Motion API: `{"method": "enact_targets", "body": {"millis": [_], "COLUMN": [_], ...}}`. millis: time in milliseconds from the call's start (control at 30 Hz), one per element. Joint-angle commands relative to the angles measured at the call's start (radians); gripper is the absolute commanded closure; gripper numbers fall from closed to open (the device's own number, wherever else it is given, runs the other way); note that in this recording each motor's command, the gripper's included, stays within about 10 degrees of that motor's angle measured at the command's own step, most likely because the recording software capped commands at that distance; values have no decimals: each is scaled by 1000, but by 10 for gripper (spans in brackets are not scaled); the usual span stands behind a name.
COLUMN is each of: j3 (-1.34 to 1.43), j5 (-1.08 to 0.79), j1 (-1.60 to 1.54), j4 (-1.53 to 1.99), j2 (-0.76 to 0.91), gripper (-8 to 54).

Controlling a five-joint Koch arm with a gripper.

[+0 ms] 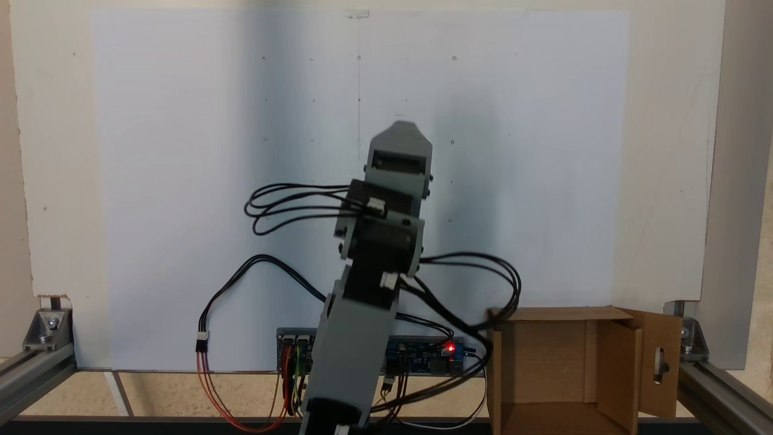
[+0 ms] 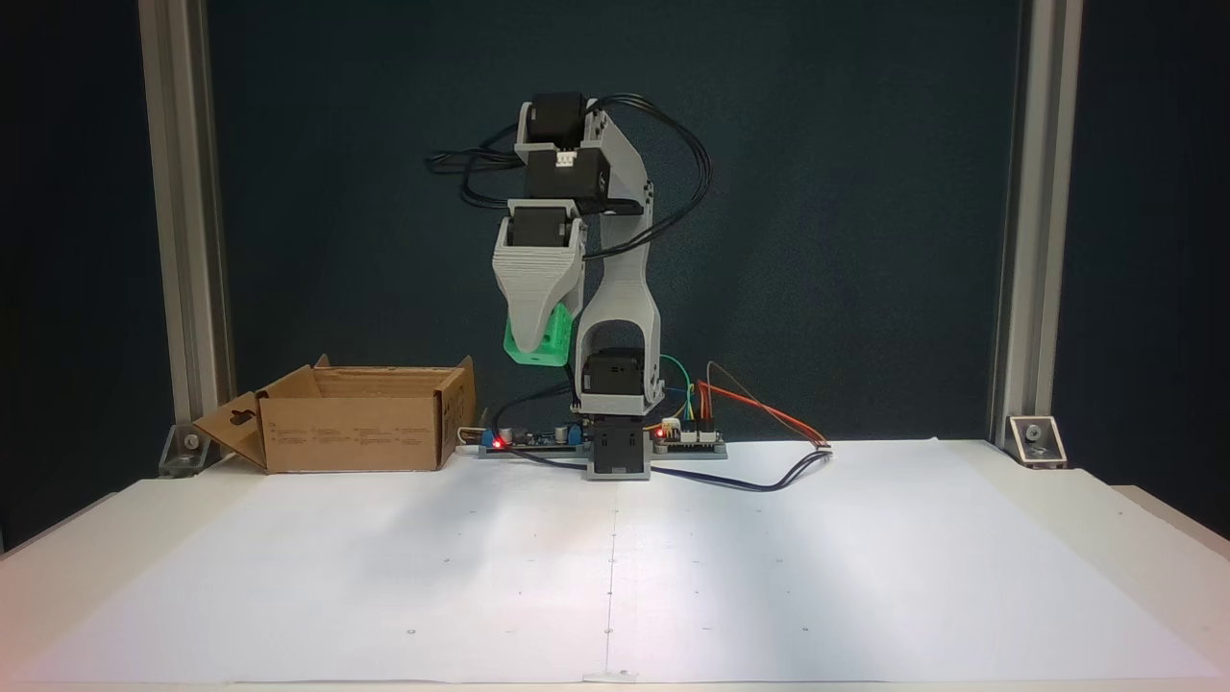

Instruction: Grasp a green dice and put it in the bin.

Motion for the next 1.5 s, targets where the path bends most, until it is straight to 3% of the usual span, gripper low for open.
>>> {"method": "enact_targets", "body": {"millis": [0,400,567,867,1067,1467], "j3": [-32,-106,-106,-57,81,91], "j5": [40,-118,-212,-403,-483,-485], "j1": [84,920,1284,1483,1517,1549], "j4": [-5,-87,-219,-298,-302,-462], "j2": [46,66,-25,-252,-304,-339], "gripper": [341,340,341,340,340,340]}}
